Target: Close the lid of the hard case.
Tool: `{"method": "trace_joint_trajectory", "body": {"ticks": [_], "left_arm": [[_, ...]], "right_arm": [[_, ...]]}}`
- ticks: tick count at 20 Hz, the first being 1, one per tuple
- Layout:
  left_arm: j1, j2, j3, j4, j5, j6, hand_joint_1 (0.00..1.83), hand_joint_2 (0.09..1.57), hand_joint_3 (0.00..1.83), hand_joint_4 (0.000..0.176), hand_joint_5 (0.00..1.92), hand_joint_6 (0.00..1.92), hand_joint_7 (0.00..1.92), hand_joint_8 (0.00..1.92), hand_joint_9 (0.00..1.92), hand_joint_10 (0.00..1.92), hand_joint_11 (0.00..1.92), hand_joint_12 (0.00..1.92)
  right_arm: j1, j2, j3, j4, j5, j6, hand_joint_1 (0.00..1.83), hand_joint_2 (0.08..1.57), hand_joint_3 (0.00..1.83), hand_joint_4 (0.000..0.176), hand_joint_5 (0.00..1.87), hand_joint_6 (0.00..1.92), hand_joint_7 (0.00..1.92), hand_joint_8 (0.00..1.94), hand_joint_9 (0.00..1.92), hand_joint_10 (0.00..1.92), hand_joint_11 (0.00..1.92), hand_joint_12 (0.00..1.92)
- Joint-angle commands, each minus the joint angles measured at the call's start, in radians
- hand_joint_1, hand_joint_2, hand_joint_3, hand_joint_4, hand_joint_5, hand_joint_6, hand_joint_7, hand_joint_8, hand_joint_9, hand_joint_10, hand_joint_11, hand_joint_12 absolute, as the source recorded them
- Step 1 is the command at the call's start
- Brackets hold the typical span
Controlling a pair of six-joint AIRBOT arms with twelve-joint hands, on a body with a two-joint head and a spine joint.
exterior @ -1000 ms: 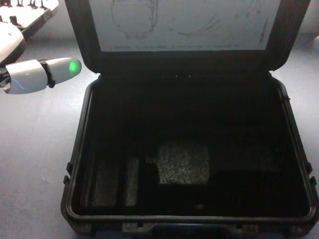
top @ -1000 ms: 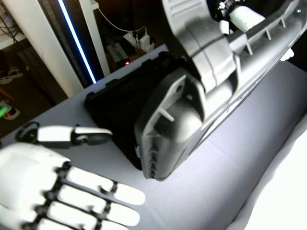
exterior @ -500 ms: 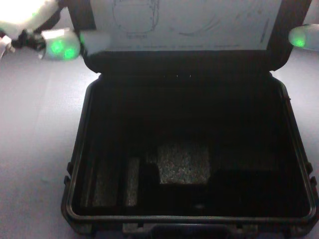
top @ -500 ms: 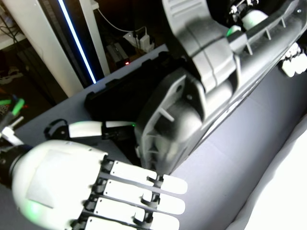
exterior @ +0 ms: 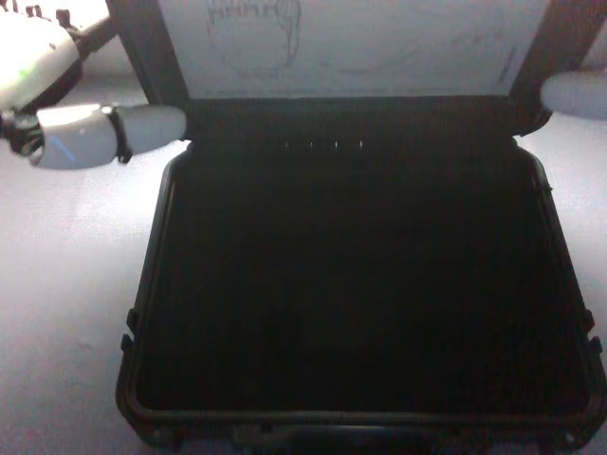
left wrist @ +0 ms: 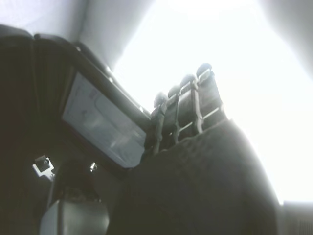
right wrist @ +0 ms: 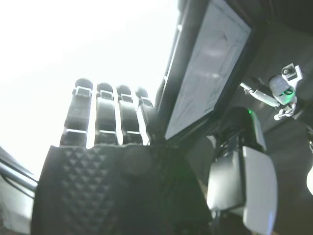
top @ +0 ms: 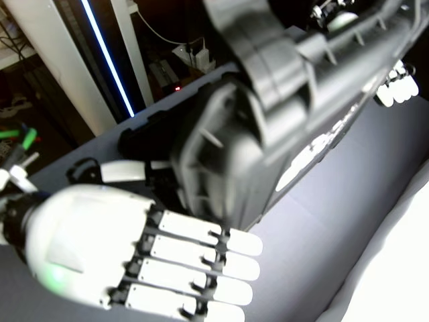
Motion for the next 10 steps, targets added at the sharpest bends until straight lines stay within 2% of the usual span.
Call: {"method": "trace_joint_trajectory", "body": {"ticks": [1,2,4,5,8,10], "left_arm": [[0.004,0.014,-0.009,0.013,-0.151,-0.004,0.00,1.08,0.00,0.006,0.02,0.00,0.02,0.00,0.03,0.01,0.07,0.03],[0.020,0.023,-0.022,0.018,-0.166,-0.010,0.00,1.10,0.01,0.000,0.02,0.00,0.02,0.00,0.04,0.02,0.04,0.02],[0.046,0.040,-0.043,0.024,-0.194,-0.022,0.00,1.13,0.02,0.000,0.03,0.00,0.03,0.01,0.05,0.01,0.01,0.01],[0.062,0.050,-0.057,0.024,-0.212,-0.024,0.00,1.14,0.02,0.000,0.03,0.00,0.02,0.00,0.03,0.01,0.00,0.00],[0.101,0.074,-0.086,0.024,-0.261,-0.034,0.08,1.21,0.01,0.000,0.04,0.00,0.03,0.00,0.03,0.00,0.00,0.00],[0.112,0.081,-0.092,0.024,-0.266,-0.039,0.13,1.24,0.02,0.000,0.05,0.01,0.04,0.00,0.03,0.00,0.00,0.00]], "right_arm": [[-0.001,0.007,-0.015,-0.012,0.167,0.012,0.11,1.07,0.00,0.000,0.01,0.00,0.01,0.00,0.00,0.00,0.03,0.01],[-0.025,0.023,-0.036,-0.012,0.195,0.013,0.15,1.08,0.00,0.000,0.01,0.00,0.01,0.00,0.00,0.00,0.03,0.01],[-0.061,0.046,-0.066,-0.012,0.232,0.017,0.24,1.10,0.01,0.000,0.00,0.00,0.00,0.00,0.00,0.00,0.08,0.03],[-0.081,0.054,-0.080,-0.014,0.251,0.023,0.27,1.09,0.00,0.000,0.00,0.00,0.00,0.00,0.00,0.00,0.03,0.01],[-0.117,0.062,-0.102,-0.015,0.289,0.029,0.20,1.08,0.00,0.000,0.03,0.01,0.02,0.01,0.00,0.00,0.02,0.01],[-0.128,0.065,-0.105,-0.016,0.289,0.030,0.22,1.11,0.01,0.000,0.03,0.01,0.02,0.00,0.00,0.00,0.02,0.01]]}}
